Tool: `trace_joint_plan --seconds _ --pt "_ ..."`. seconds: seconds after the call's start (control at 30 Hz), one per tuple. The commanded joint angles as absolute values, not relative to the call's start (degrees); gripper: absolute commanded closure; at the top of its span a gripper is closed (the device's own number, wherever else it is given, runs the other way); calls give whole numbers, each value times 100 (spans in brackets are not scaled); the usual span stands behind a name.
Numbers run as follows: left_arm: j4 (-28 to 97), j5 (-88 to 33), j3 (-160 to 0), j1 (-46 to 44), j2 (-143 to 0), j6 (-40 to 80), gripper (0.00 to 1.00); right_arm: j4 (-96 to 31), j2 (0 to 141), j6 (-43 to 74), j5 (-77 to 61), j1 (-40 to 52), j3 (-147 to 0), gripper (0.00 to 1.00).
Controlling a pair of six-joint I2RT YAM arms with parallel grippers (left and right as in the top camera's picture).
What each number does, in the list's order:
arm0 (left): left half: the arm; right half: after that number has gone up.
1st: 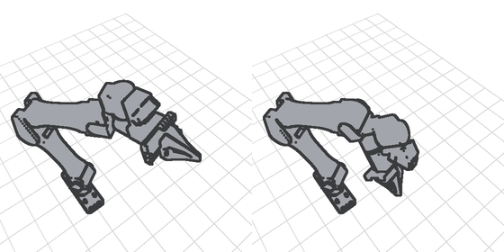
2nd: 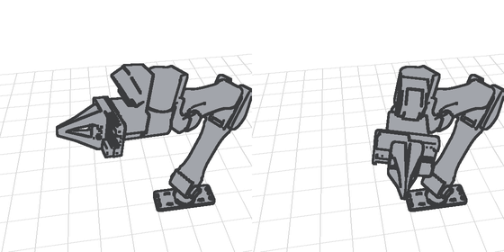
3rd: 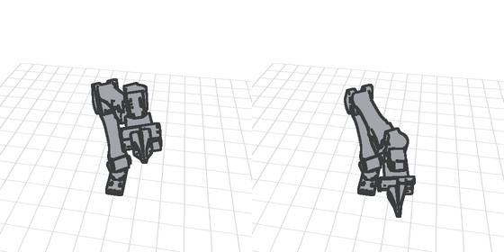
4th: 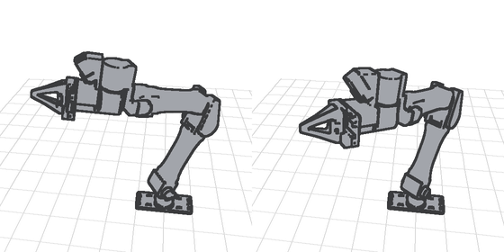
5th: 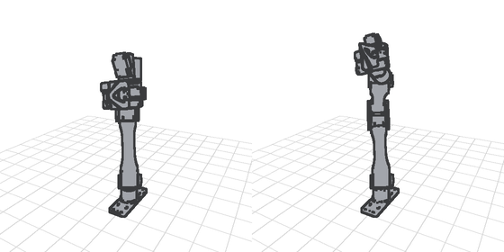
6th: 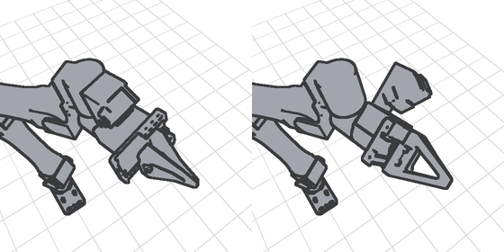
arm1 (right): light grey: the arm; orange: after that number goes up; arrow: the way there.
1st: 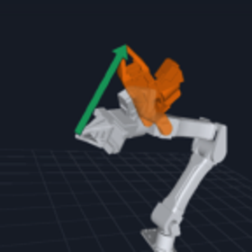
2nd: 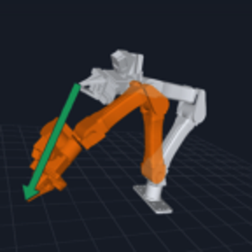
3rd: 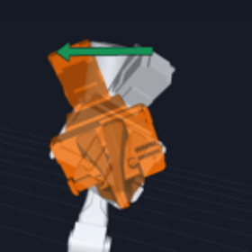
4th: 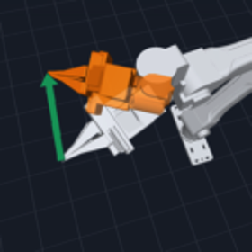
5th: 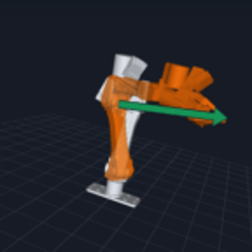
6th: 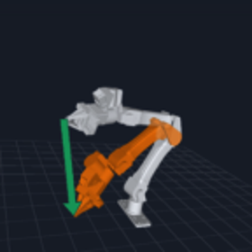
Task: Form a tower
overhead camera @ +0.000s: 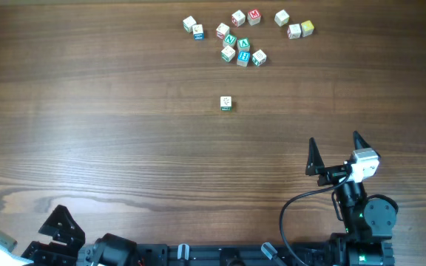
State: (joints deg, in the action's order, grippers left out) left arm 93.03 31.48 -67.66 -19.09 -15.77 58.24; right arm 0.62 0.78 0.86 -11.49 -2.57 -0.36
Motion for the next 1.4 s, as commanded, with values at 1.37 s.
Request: trace_joint_plan --seconds 1.37 --pt "9290 3245 -6740 -1872 -1549 5918 0 1559 58 2106 -1531 -281 -30 0"
